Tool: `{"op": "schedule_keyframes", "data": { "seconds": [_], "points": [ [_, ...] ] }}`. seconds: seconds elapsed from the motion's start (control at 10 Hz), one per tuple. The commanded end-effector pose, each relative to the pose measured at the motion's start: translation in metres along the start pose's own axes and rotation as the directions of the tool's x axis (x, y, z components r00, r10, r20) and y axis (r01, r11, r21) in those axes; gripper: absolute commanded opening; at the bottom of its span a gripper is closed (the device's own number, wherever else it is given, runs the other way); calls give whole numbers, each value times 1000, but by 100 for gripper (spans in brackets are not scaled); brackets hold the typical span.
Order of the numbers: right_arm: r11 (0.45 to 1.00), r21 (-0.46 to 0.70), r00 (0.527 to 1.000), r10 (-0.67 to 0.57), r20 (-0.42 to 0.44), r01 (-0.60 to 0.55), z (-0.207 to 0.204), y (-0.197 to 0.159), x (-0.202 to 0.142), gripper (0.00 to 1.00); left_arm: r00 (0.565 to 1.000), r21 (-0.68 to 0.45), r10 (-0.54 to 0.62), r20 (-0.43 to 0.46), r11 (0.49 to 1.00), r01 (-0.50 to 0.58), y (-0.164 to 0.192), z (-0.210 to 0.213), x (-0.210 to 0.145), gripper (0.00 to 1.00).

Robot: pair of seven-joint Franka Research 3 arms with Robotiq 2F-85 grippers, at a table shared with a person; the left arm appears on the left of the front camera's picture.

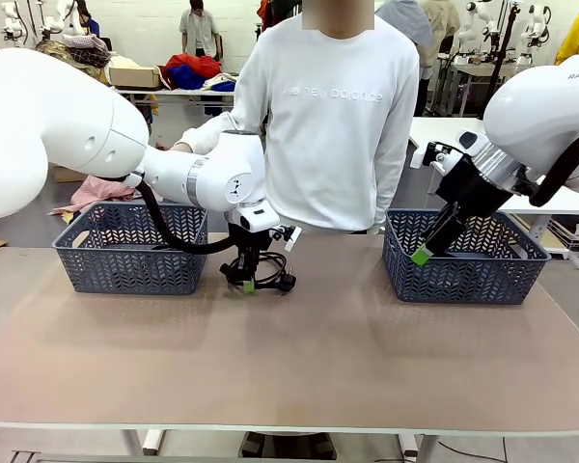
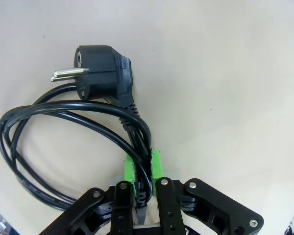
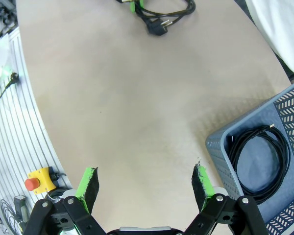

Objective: Organize the cables according to human instructions.
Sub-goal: Pick up a bundle of cables and place it in the basket indicated by the human.

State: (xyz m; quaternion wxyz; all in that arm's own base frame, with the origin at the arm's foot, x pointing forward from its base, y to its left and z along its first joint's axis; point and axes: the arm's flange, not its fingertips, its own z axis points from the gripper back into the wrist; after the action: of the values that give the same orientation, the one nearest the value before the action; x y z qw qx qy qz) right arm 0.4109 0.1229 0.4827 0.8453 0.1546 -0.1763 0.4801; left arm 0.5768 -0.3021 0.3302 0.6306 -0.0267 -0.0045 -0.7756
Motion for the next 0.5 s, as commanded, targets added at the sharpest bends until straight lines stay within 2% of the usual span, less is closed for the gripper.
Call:
{"op": "schedule_keyframes", "data": {
  "seconds": [0.0,0.1,0.4],
  "points": [
    [1000,-1,1000,2,-2,-2,2,-1,2,100,1000,43,28,-12,999,-28,-11,8,0,0],
    [1000,-1,1000,2,-2,-2,2,-1,2,100,998,74,54,19,996,-56,-13,17,3,0],
    [1000,-1,1000,2,-2,-2,2,-1,2,100,993,193,117,-20,975,-111,-22,81,14,0]
  ]
}}
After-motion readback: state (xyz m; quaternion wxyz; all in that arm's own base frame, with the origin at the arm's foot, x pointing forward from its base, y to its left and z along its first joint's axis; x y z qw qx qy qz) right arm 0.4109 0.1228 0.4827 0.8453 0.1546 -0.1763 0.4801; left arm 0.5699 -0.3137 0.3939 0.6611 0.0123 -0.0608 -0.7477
